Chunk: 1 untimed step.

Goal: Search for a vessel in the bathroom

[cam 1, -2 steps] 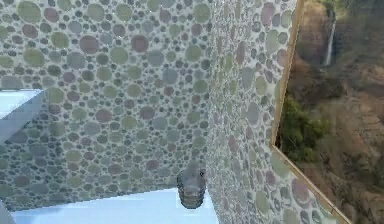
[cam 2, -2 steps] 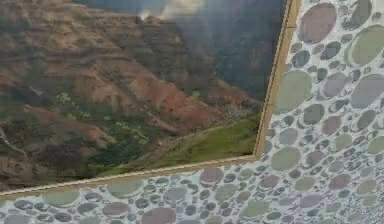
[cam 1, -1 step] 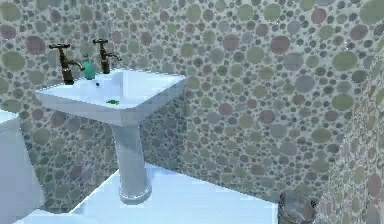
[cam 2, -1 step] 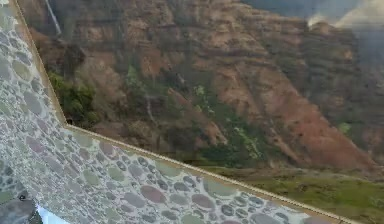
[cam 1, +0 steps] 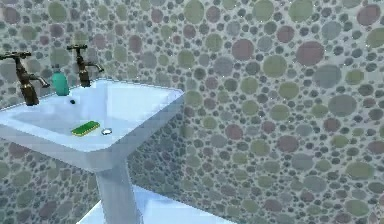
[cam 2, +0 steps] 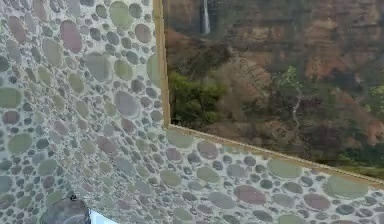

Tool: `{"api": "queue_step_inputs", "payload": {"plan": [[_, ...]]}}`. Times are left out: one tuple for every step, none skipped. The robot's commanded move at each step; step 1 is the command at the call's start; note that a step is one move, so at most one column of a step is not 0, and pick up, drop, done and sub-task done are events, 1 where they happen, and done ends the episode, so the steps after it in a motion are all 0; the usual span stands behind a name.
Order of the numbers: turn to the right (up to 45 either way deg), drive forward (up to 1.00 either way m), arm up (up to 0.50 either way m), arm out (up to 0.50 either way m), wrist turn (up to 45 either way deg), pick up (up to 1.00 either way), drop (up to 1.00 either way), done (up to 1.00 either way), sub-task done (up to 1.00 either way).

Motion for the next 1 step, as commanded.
{"api": "queue_step_inputs", "payload": {"plan": [[45.0,0.0,0.0,0.0,0.0,0.0,0.0,0.0,0.0]]}}
